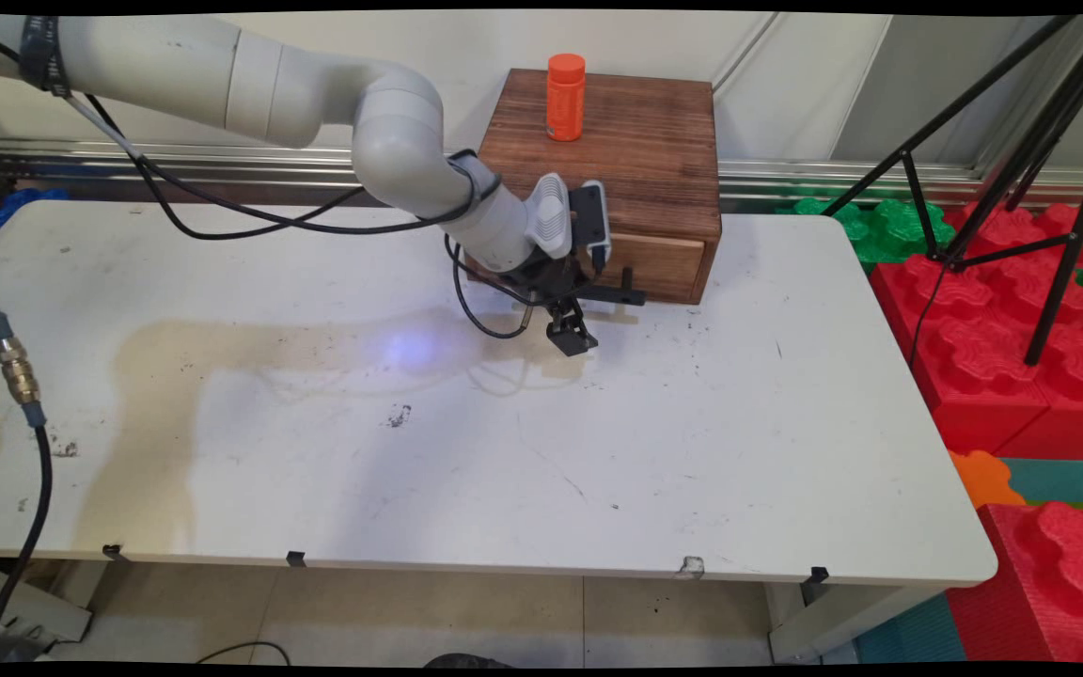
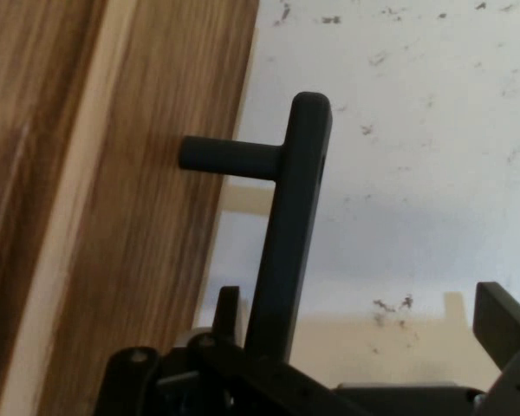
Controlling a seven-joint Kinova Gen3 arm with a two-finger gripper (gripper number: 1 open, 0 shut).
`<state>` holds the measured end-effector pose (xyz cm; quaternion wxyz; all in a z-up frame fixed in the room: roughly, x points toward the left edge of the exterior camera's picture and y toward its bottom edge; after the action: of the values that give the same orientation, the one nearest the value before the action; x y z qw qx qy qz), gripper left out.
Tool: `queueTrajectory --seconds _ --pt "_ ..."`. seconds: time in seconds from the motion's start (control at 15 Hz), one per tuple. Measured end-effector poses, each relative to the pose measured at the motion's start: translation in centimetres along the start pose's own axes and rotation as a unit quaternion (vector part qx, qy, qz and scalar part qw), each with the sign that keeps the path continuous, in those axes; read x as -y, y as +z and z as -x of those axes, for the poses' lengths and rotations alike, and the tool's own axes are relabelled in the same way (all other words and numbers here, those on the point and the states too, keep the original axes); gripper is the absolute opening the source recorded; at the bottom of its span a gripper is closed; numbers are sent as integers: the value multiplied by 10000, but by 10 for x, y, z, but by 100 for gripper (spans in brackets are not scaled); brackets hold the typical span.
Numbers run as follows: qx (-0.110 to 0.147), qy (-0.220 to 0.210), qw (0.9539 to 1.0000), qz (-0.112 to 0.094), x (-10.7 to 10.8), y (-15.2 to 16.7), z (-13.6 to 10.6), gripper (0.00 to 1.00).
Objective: Open the drawer
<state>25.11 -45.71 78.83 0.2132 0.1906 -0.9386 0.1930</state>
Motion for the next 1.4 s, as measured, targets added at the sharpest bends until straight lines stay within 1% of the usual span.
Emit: queueTrajectory --seconds 0.53,1.0,1.4 --pt "75 -3 9997 220 -13 1 1 100" --pt "165 -83 9991 384 -34 -11 -1 100" --pt "191 -150 9984 517 -53 -25 -2 100"
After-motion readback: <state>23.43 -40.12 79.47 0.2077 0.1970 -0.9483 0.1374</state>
